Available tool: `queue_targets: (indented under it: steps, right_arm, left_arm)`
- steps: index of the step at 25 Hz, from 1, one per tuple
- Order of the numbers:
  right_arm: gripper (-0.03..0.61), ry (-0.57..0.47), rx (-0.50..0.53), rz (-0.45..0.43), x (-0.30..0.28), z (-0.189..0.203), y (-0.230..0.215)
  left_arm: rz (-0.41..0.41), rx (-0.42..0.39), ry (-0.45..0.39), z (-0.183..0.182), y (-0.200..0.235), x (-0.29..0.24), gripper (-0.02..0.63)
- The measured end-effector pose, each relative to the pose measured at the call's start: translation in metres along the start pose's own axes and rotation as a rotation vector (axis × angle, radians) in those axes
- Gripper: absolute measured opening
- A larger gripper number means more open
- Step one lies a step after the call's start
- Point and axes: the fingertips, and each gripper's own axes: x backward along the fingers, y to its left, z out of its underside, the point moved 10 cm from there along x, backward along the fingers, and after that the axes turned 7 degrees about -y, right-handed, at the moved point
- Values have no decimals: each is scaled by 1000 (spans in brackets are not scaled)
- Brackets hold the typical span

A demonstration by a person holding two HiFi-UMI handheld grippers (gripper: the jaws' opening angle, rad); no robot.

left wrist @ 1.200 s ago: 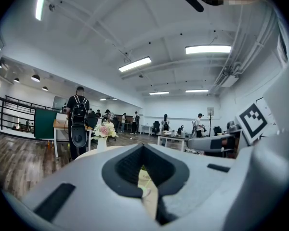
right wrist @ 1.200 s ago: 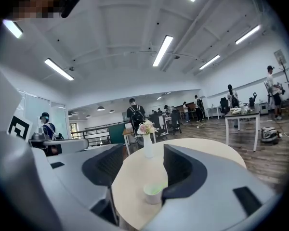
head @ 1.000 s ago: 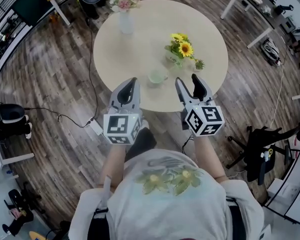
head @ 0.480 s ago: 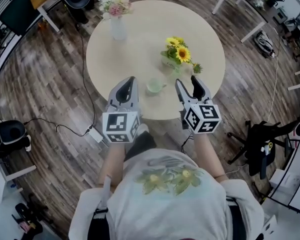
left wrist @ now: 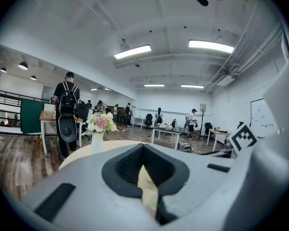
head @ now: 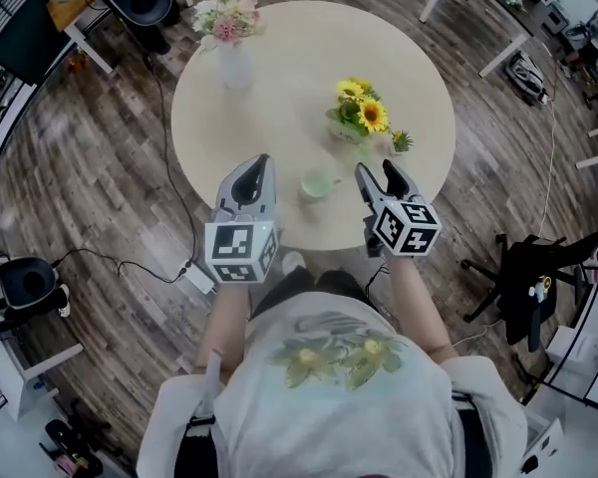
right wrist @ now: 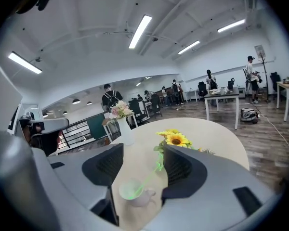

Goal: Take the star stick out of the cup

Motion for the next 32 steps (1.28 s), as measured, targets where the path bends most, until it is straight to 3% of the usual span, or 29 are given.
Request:
queue_targets:
  steps: [11,25,32]
  right_arm:
    - [253,95,-135,7,-29,40,-27]
    - [252,107,-290,-25,-60,62,-52]
    - [236,133,-323,-40,-67,72,-53]
  left_arm:
    - [9,18,37,14,11,-6,2]
    - [0,5,71,22,17,-28,2]
    - [50,-24,104,26,15,-44,2]
